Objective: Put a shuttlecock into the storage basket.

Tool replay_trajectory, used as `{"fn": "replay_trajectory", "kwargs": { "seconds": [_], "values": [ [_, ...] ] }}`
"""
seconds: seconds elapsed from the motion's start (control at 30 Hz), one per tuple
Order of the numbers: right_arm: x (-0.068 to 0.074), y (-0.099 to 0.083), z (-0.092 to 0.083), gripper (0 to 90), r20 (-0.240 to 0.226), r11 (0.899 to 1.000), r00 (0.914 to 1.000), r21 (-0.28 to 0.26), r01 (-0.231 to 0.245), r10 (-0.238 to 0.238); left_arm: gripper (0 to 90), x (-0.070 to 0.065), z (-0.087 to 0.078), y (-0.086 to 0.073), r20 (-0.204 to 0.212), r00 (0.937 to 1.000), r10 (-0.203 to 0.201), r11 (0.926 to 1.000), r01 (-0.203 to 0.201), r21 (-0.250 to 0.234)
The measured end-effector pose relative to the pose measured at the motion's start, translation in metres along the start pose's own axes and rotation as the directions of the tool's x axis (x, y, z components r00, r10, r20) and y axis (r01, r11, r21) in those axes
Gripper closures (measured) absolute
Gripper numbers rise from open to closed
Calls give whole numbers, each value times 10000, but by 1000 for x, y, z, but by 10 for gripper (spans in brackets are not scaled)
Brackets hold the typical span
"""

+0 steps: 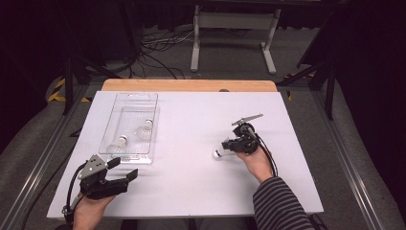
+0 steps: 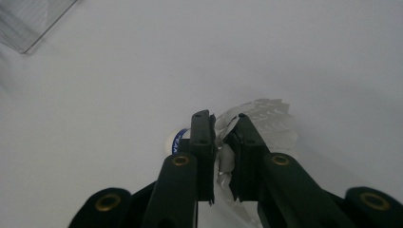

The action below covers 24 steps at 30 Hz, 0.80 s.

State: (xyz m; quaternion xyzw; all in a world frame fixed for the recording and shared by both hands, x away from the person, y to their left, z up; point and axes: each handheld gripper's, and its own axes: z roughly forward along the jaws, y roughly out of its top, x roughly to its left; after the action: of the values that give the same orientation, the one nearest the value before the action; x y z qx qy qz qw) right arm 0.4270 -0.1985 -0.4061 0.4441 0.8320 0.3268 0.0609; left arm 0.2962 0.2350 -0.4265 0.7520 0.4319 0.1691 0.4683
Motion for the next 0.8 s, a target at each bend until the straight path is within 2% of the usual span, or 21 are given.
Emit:
{"fn": "replay_trajectory", "kwargs": {
  "seconds": [0.23,0.8],
  "values": [
    [6,3,-1,858,-337,9997,9992,62,223,-220,209,0,0,0,29,10000,32,10000,-32,47],
    [18,7,-4,885,-701,9951,9935,340,925,-900,209,-1,0,0,32,10000,52,10000,-52,54]
  ]
}}
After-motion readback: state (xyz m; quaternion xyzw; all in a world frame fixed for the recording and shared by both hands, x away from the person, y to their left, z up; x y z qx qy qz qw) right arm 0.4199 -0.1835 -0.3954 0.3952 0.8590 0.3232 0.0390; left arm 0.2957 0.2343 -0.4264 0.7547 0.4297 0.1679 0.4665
